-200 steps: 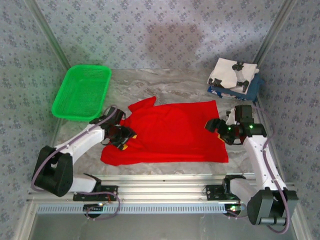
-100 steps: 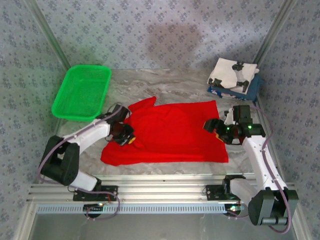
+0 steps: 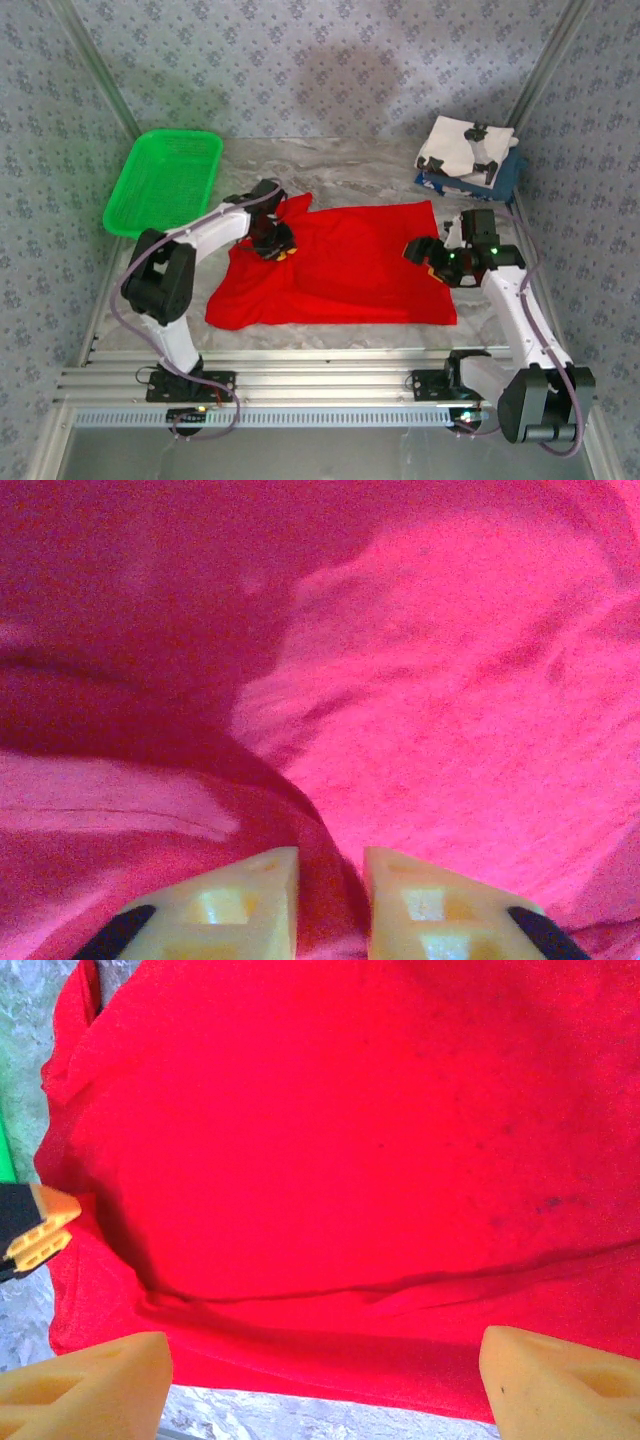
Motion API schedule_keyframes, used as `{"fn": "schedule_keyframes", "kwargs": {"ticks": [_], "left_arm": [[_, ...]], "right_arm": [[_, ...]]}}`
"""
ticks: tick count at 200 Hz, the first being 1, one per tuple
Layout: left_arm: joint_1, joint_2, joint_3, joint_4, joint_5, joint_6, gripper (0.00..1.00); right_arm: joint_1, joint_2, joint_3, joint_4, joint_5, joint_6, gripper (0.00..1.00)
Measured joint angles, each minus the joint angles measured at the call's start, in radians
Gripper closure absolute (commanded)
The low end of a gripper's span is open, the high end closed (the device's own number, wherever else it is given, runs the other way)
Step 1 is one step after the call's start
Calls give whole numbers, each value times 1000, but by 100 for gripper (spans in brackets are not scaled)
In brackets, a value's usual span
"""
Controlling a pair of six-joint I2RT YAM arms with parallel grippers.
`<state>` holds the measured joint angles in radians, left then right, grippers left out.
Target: Fold and stack the t-shirts
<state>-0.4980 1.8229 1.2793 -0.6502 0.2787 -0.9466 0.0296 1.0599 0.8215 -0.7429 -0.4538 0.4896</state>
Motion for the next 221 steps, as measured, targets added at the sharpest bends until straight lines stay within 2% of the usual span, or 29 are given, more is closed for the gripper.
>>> {"fn": "schedule_keyframes", "kwargs": {"ticks": [12, 34, 56, 72, 92, 114, 127, 151, 188, 221], "left_arm": [[-5, 12, 21, -10, 3, 22, 35], [-8, -9, 49, -35, -2, 37, 21], [14, -100, 53, -62, -9, 53, 19], [76, -203, 29, -69, -9, 64, 20], [196, -329, -51, -86, -25, 83, 25], [332, -380, -127, -119, -59, 128, 47], [370, -359, -153, -129, -74, 153, 52], [385, -282, -163, -130, -101, 185, 64], [384, -124, -130, -110, -143, 228, 70], [369, -37, -61, -85, -199, 239, 70]], "right_arm": [[8, 10, 0, 2, 0, 1, 18], [30, 25, 0, 12, 5, 8, 18], [63, 47, 0, 29, 15, 19, 18], [97, 78, 4, 45, 24, 23, 17], [141, 127, 23, 62, 38, 27, 17], [186, 190, 69, 79, 57, 25, 17], [203, 234, 101, 94, 64, 17, 17], [219, 320, 161, 111, 73, -4, 17], [228, 428, 229, 121, 77, -34, 18], [246, 448, 238, 129, 76, -35, 18]]}}
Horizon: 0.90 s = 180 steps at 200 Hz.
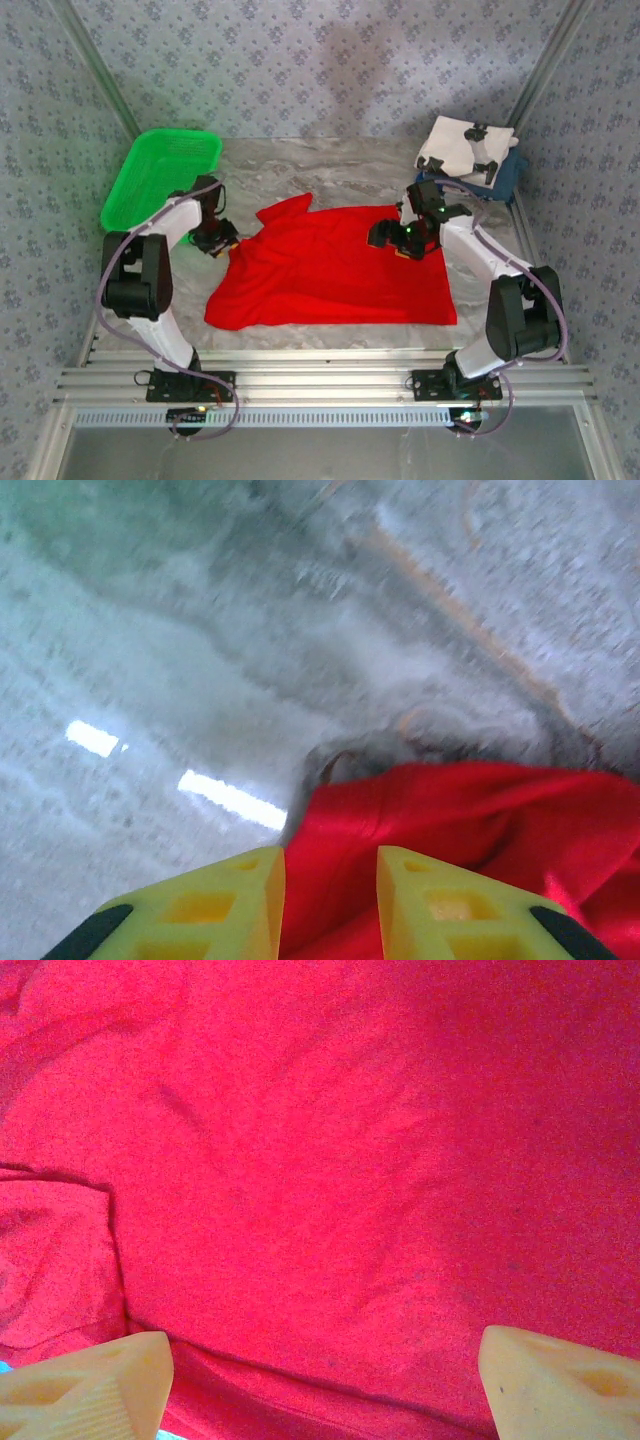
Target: Fold and stack the t-shirts
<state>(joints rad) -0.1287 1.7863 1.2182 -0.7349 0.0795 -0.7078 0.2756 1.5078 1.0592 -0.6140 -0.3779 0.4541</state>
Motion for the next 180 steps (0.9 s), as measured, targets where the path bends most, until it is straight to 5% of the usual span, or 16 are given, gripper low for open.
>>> {"fn": "schedule_keyframes", "kwargs": {"ticks": [180], "left_arm": [[-57, 102, 33, 35, -21, -26, 69]], "right_arm": [[1, 0, -1, 4, -5, -21, 19]]}}
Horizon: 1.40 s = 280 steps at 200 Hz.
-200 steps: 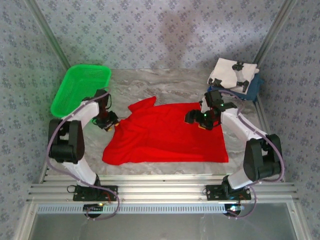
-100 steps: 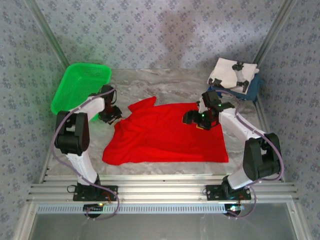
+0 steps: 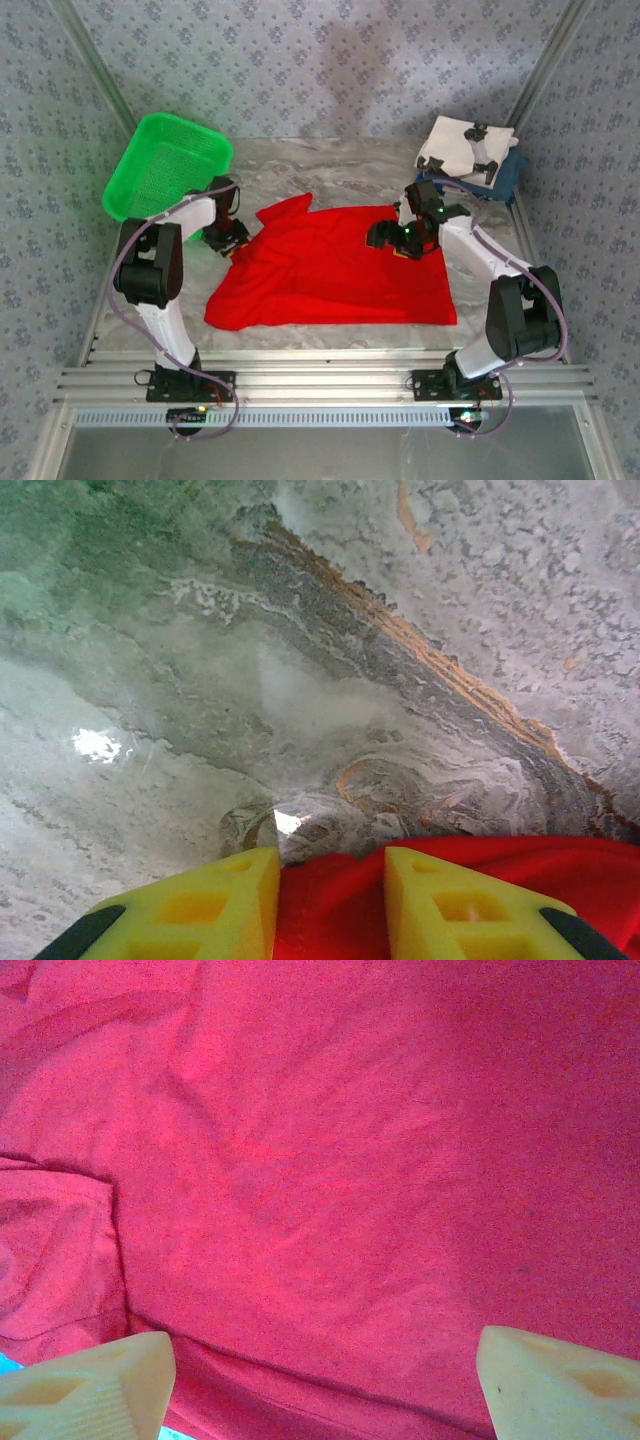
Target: Fold and stack the t-shirts
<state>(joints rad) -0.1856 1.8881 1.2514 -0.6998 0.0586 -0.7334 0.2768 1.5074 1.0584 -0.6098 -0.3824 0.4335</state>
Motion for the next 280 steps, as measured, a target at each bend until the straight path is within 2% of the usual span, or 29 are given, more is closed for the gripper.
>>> {"fn": "schedule_keyframes", "kwargs": {"ticks": [8, 37, 64, 160, 220, 280], "left_arm": [[0, 0, 0, -1, 0, 0, 72], [0, 14, 5, -6, 8, 12, 93], [1, 16, 19, -18, 7, 18, 99], [28, 33, 127, -116, -54, 106, 99], [26, 53, 240, -182, -138, 199, 99], [31, 54, 246, -220, -213, 221, 99]], "right_arm": [[-2, 0, 0, 0, 0, -2, 20], [-4, 0, -3, 0, 0, -2, 19], [-5, 0, -13, 0, 0, -2, 20], [-6, 0, -45, 6, 5, -1, 20], [6, 45, -62, 13, 21, -1, 21], [10, 111, -61, 0, 97, 11, 22]]}}
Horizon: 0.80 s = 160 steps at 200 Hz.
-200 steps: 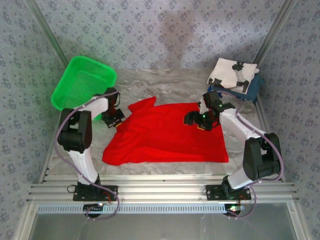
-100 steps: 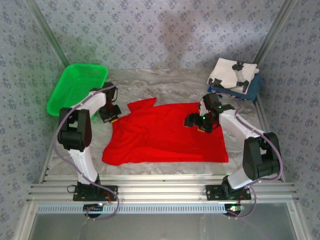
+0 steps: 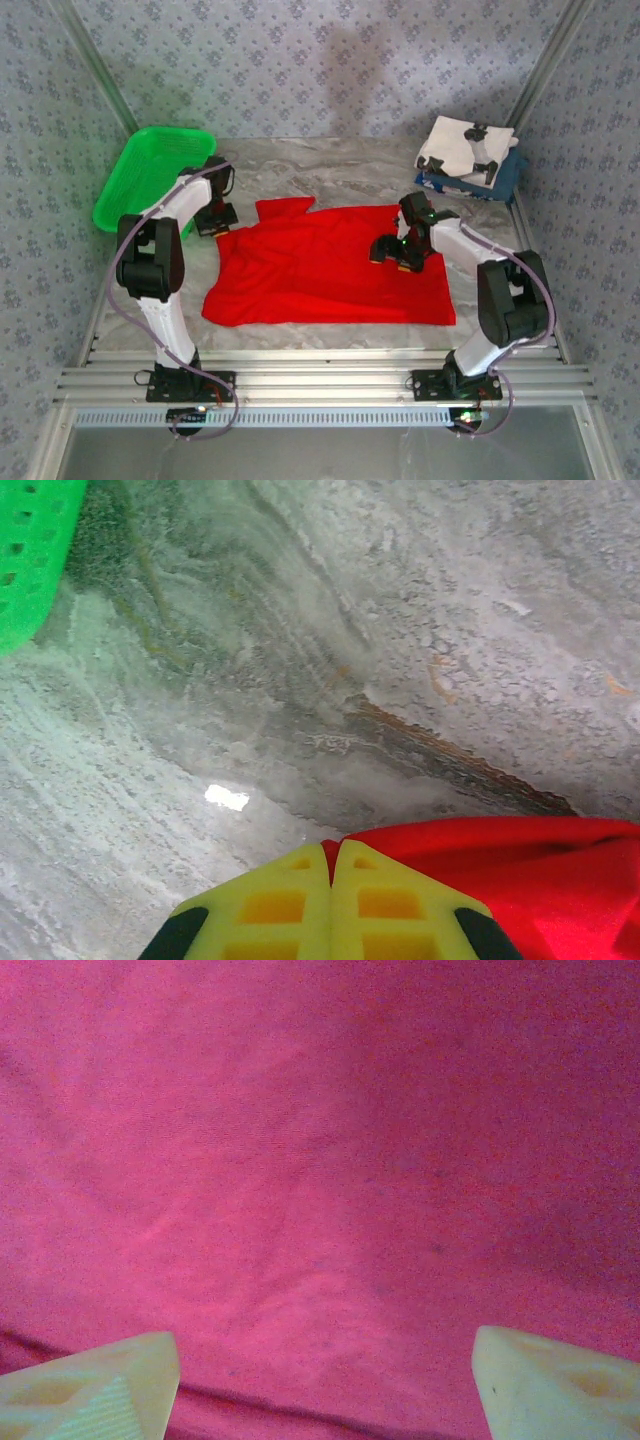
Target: Fold and stack the t-shirts
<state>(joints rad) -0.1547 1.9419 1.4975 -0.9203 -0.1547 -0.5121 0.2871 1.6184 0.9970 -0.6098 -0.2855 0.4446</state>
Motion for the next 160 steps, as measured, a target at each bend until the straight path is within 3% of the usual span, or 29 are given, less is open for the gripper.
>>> {"fn": "schedule_keyframes", "kwargs": {"ticks": [87, 153, 160], "left_arm": [[57, 13, 49, -45, -66, 23, 100], [77, 13, 39, -61, -70, 26, 100], [78, 13, 38, -64, -70, 26, 96]], "right_arm": [[8, 150, 83, -124, 224, 84, 27], [5, 157, 85, -153, 272, 117, 25], [5, 158, 85, -153, 272, 117, 24]]}}
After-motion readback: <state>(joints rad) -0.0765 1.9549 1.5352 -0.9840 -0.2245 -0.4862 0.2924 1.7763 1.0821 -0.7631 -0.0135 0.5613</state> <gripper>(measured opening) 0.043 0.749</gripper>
